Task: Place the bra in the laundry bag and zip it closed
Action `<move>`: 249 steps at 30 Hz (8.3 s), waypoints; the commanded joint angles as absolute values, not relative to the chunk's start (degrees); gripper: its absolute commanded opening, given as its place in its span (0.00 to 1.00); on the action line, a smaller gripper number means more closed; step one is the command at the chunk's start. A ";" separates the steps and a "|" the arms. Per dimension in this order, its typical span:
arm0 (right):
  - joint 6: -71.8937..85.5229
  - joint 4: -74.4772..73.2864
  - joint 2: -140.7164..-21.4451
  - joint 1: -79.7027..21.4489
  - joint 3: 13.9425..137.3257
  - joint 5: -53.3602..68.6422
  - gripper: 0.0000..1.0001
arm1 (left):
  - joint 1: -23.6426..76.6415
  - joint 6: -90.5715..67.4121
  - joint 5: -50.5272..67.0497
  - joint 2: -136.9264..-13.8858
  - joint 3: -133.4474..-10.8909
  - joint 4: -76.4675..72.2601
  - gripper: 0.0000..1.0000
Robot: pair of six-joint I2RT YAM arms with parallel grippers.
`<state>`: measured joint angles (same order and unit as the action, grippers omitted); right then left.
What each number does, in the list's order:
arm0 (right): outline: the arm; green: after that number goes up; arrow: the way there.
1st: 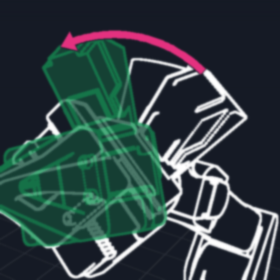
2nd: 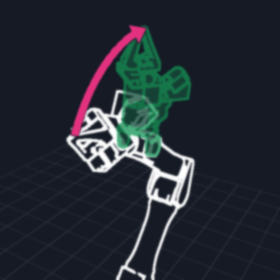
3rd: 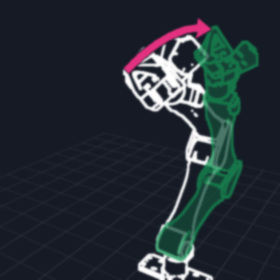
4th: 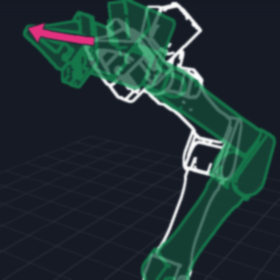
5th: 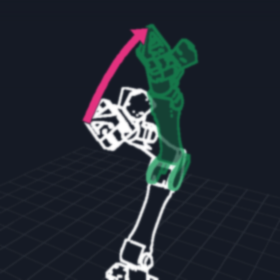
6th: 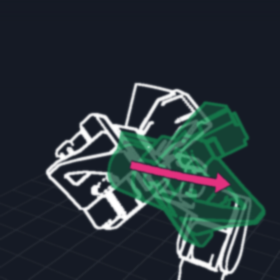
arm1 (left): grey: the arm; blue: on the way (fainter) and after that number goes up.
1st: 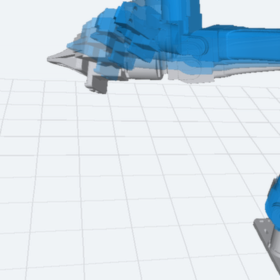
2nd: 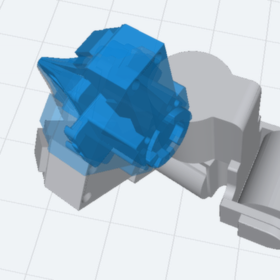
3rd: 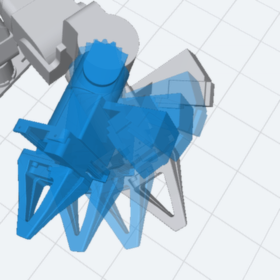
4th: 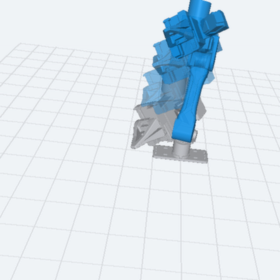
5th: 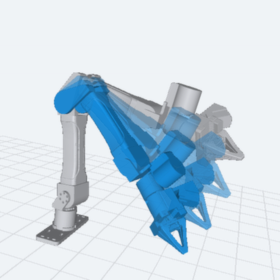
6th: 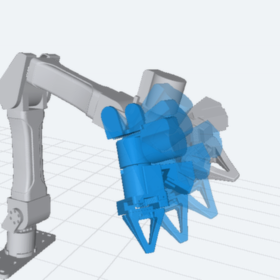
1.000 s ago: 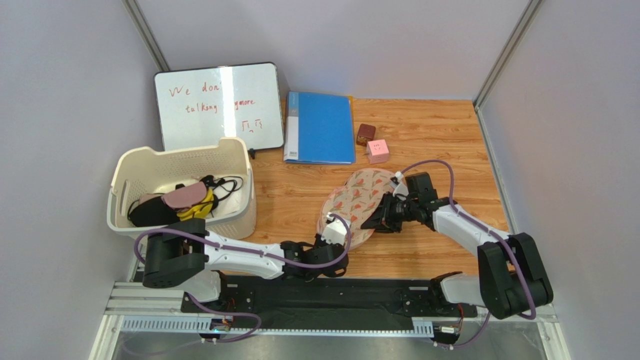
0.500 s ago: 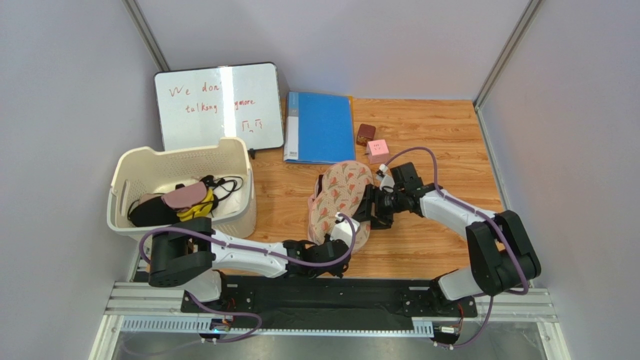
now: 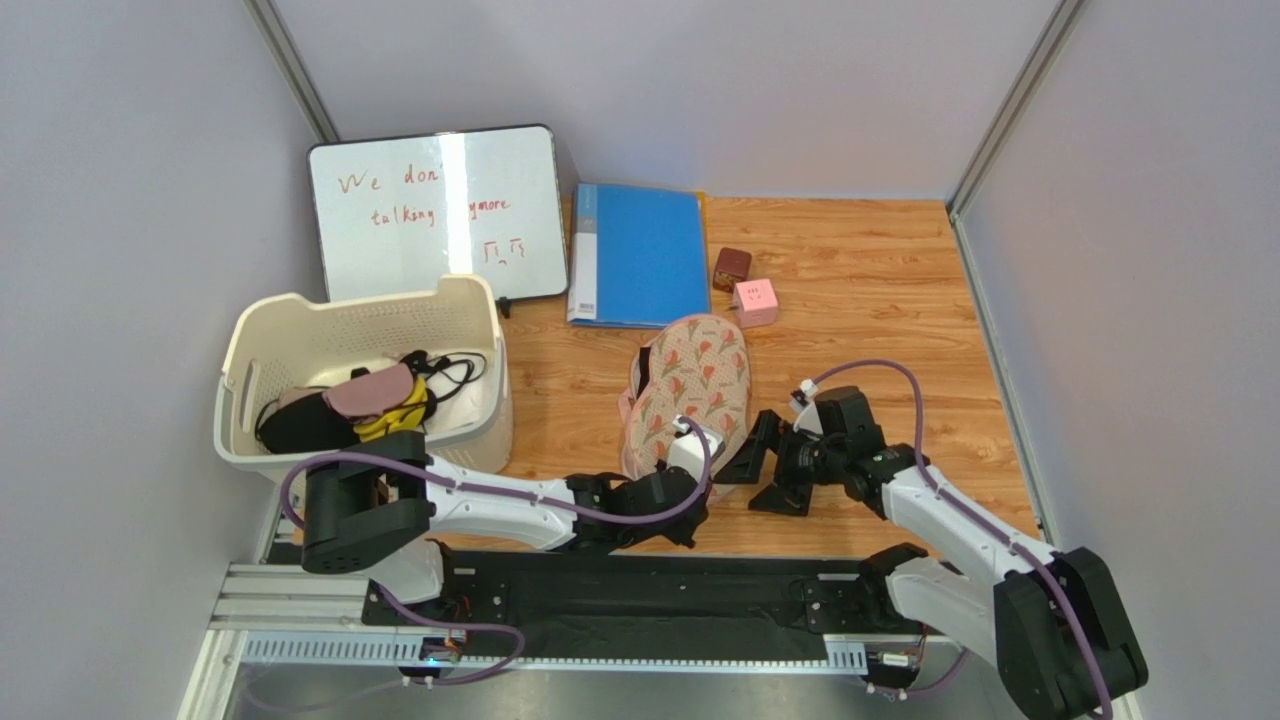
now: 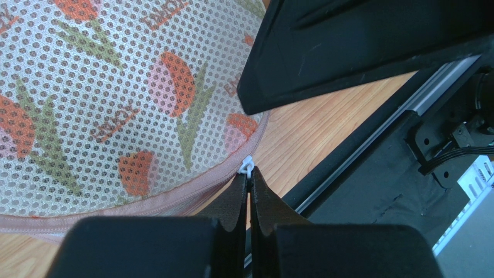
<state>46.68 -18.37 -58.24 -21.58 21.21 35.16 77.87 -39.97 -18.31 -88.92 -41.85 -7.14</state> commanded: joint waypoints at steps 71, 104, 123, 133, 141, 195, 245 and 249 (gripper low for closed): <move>40.34 -22.68 -65.04 -17.93 26.11 36.03 0.81 | 75.32 -37.00 -7.38 -96.24 -52.29 -9.14 0.00; 39.47 -14.59 -71.71 -15.12 26.27 42.10 0.00 | 74.97 -45.35 -22.41 -72.17 -31.47 10.81 0.00; 33.05 -24.42 -76.92 -16.44 40.17 33.42 0.69 | 74.00 -35.25 -13.45 -93.16 -53.08 1.06 0.00; 35.77 -33.66 -58.37 -16.44 30.15 27.77 0.73 | 74.00 -35.07 -11.07 -96.33 -55.99 0.35 0.00; 39.72 -37.09 -53.87 -16.43 28.66 22.62 0.83 | 74.00 -35.95 -10.98 -93.61 -54.49 0.35 0.00; 52.56 -29.97 -52.02 -12.05 26.36 32.34 0.00 | 72.60 -39.28 -12.29 -90.19 -48.53 2.19 0.00; 32.52 -52.64 -52.11 -15.03 45.35 7.11 1.00 | 70.31 -43.06 -14.32 -76.39 -39.74 -0.97 0.00; 36.72 -48.29 -50.63 -14.50 43.00 22.70 0.96 | 70.05 -43.15 -14.41 -72.95 -38.93 1.48 0.00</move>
